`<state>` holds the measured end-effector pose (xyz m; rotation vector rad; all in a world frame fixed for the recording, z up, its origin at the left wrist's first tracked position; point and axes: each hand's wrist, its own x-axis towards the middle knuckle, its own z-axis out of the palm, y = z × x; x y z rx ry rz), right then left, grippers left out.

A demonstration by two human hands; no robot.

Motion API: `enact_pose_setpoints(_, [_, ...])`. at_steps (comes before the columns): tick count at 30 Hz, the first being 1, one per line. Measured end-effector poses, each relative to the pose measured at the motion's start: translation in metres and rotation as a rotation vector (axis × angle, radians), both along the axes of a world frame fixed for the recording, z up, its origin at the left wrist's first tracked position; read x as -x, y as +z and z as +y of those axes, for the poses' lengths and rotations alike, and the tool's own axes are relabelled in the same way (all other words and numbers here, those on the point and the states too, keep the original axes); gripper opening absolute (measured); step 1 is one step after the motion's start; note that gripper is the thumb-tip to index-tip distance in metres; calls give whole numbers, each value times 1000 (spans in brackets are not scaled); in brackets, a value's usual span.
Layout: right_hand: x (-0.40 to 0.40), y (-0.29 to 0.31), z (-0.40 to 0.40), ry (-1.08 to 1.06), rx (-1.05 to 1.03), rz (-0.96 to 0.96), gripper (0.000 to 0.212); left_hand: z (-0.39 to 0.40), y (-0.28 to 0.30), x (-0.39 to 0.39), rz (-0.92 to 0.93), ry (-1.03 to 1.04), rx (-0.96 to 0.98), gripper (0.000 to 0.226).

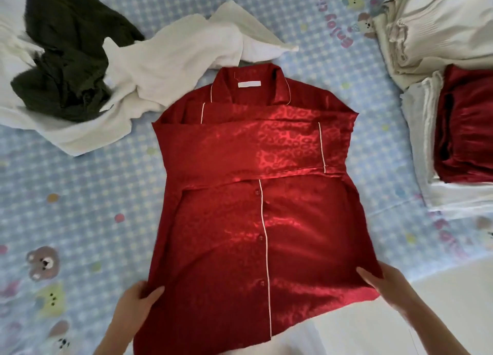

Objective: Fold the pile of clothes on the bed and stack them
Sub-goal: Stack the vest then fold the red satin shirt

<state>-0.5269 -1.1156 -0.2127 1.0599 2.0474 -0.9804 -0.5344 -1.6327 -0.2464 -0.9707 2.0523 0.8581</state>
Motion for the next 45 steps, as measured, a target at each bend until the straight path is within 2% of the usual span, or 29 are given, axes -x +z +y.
enact_pose_setpoints(3, [-26,3,1,-124,28,-4,16,-8,10,-28,-55,62,-79,7])
enact_pose_setpoints(6, [-55,3,-8,-3,193,-190,23,-11,23,-56,-182,-9,-178,22])
enact_pose_setpoints(8, [-72,4,-8,9,158,-207,22,-11,31,-71,-218,-19,-182,18])
enact_pose_setpoints(12, [-79,20,-6,-194,-104,-70,10,-15,44,-76,-115,106,-60,11])
enact_pose_setpoints(15, [-46,36,-4,-396,-69,74,12,-12,56,-42,18,248,-99,13])
enact_pose_setpoints(18, [16,36,0,-386,-68,171,25,-5,60,22,176,330,-123,14])
enact_pose_setpoints(20, [58,29,-3,-388,-40,211,30,2,52,65,206,287,-123,12])
enact_pose_setpoints(22, [86,19,-12,-394,-5,201,34,12,38,94,236,26,40,20])
enact_pose_setpoints(24, [98,14,-23,-139,-185,189,41,26,27,109,360,-348,245,32])
enact_pose_setpoints(26, [100,13,-33,185,-374,321,48,45,20,113,442,-613,186,53])
enact_pose_setpoints(28, [100,12,-47,483,-365,469,55,65,11,114,436,-865,123,74])
enact_pose_setpoints(30, [106,5,-63,750,-304,482,58,79,1,117,426,-1044,155,79])
enact_pose_setpoints(34, [125,-11,-88,1105,-284,338,50,97,-5,127,407,-1216,253,67])
enact_pose_setpoints(39, [134,-15,-98,1306,-286,222,44,98,-3,131,311,-1338,200,40])
enact_pose_setpoints(41, [134,-14,-91,1323,-221,205,34,94,-1,133,336,-1324,123,33])
enact_pose_setpoints(45, [144,-4,-78,1302,-83,338,22,93,13,150,496,-1207,-72,18])
